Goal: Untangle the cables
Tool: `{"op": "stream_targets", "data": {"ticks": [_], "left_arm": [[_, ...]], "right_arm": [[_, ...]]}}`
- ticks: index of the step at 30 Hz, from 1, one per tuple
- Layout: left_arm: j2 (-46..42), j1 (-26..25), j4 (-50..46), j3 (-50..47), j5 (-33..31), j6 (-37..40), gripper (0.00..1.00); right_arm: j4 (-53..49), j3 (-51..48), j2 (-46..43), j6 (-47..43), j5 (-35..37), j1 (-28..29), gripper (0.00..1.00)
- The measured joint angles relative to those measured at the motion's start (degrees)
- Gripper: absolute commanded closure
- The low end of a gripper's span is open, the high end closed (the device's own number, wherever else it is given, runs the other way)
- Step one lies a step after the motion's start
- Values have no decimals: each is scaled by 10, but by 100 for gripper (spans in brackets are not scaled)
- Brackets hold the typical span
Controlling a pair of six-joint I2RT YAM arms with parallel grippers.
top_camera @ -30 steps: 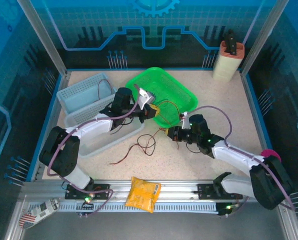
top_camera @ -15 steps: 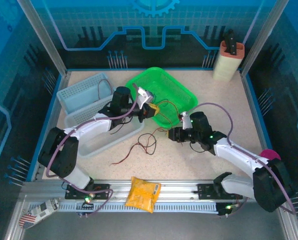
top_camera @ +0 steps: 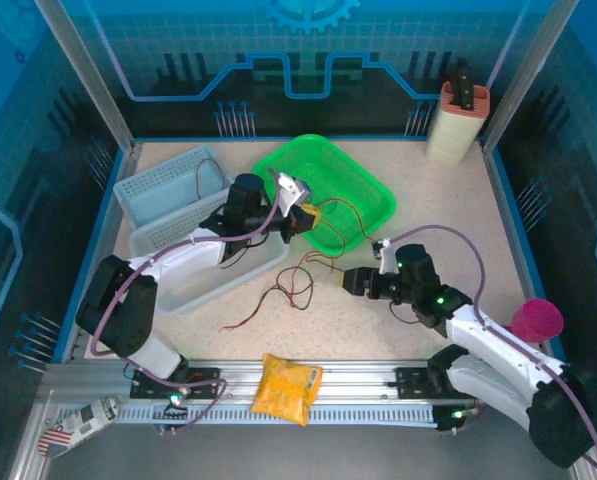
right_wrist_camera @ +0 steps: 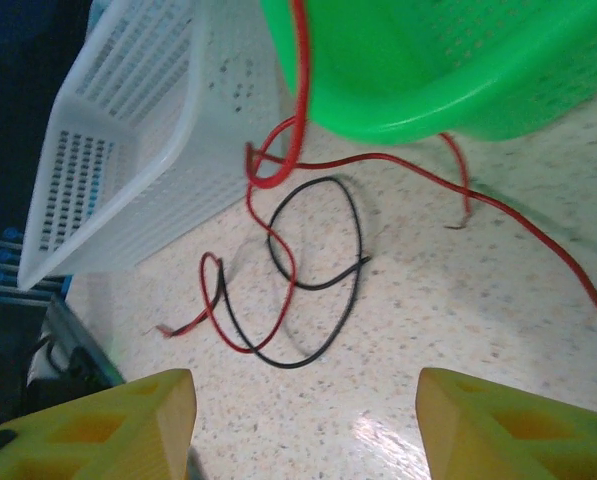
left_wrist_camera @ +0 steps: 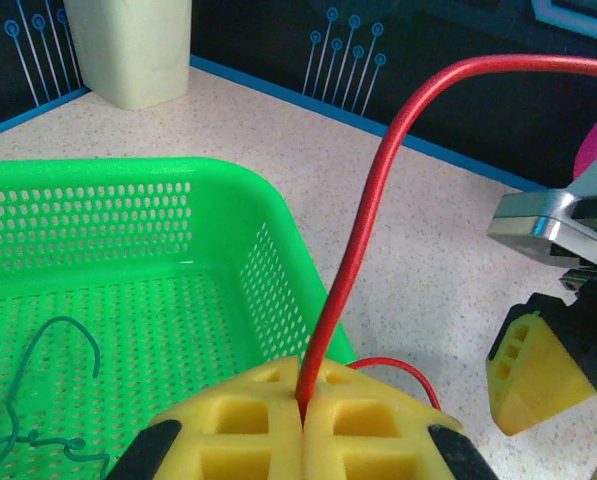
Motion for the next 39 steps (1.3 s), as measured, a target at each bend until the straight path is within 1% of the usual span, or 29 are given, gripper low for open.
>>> {"op": "stream_targets", "data": {"ticks": [2,5,9,13,19,26,32,35,39], "left_arm": [[0,0,3,0,0,-2,100],[-2,0,4,0,0,-10,100],[-11,0,8,0,1,-15,100],[-27,0,23,0,21,-23,100],[-47,0,77,0,61,-73,100],[-68,0,111,0,68,-131,100],[-85,0,123,10,68,-162,100],[-86,0,125,21,68,-171,100],[-86,0,126,28,66,-179,100]], "right_arm": [[-42,12,-17,-24,31,0,41],[-106,37,-31,-82,71,0,42],[-168,58,-46,-150,110,-1,42],[-196,66,-63,-182,127,-12,44],[-216,83,-48,-191,123,-63,44],[-219,105,-41,-201,92,-115,44],[-216,106,-30,-208,48,-160,44],[-213,106,-30,-225,0,-174,44],[-201,105,-31,-246,-79,-175,44]]}}
